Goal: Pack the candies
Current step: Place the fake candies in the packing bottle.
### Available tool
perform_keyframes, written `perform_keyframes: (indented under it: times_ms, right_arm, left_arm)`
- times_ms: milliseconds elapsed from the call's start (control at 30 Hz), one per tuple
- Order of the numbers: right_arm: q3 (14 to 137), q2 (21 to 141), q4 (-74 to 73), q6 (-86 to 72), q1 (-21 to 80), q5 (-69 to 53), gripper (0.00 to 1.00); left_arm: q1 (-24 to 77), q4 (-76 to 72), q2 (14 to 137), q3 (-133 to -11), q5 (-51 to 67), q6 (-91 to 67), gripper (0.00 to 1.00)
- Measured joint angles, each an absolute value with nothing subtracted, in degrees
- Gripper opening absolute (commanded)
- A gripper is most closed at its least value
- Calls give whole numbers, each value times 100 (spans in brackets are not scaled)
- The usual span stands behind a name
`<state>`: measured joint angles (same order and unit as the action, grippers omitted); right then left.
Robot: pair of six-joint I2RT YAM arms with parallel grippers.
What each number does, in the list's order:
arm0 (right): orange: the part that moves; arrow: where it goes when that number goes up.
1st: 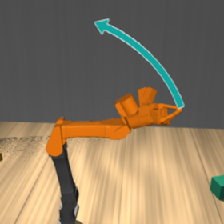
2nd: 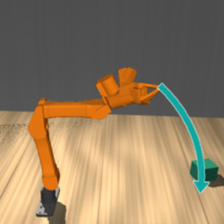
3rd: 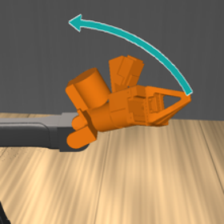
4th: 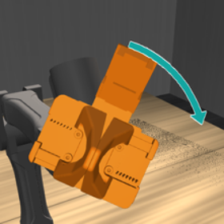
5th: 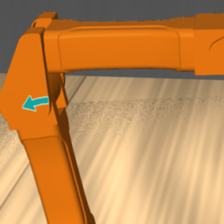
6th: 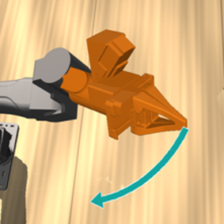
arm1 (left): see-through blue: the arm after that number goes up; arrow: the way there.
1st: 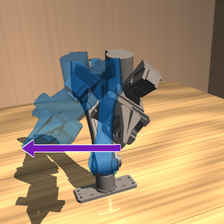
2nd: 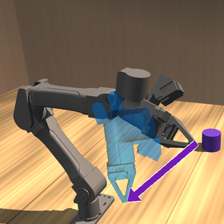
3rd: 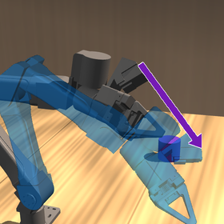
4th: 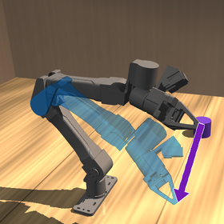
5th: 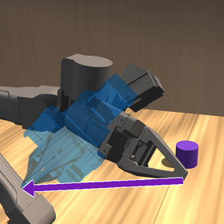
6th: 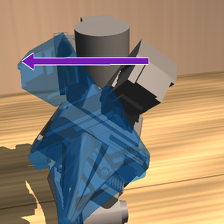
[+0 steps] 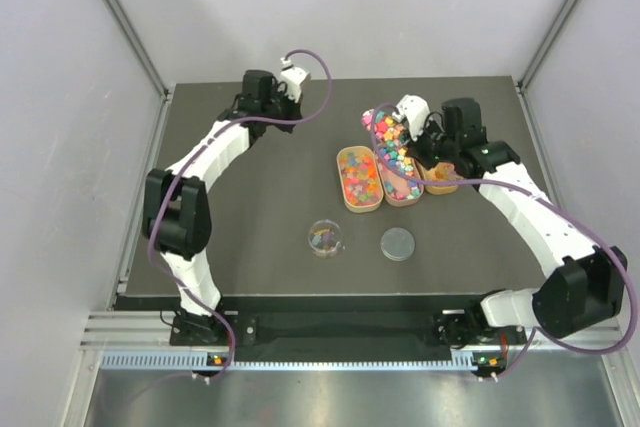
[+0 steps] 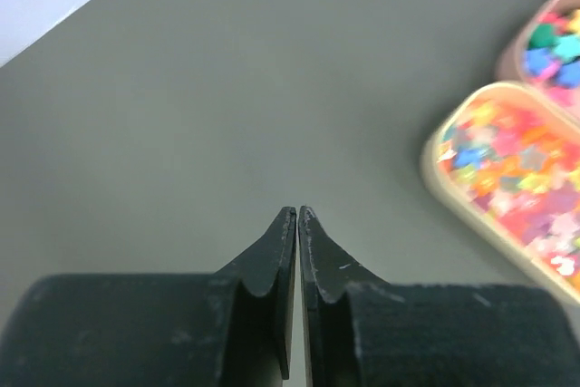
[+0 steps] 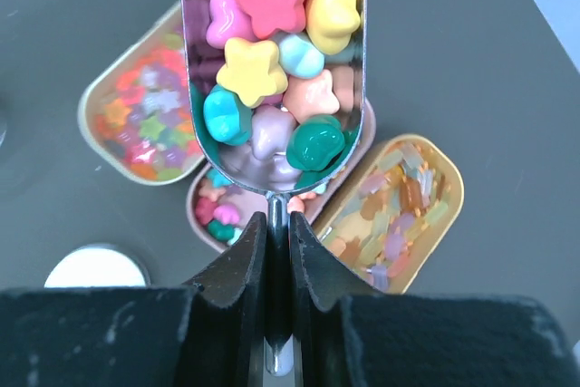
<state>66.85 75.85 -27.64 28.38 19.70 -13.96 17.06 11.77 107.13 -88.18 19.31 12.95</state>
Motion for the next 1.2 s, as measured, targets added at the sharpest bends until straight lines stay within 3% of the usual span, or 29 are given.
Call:
perform_keyframes:
  times_ms: [500, 867, 1200]
  right_arm:
    - [6414, 7220, -4751, 4792, 3990, -1697, 0]
    - [6473, 8117, -5293, 5551, 4495, -1072, 0]
    - [7474, 8969, -5693, 5717, 4617, -390, 0]
  left_arm:
    - [287, 982, 8552, -6541, 1083, 1059, 10]
    - [97, 947, 8444, -5948, 1334, 888, 8]
    - [78, 821, 8086, -5516, 1535, 886, 7]
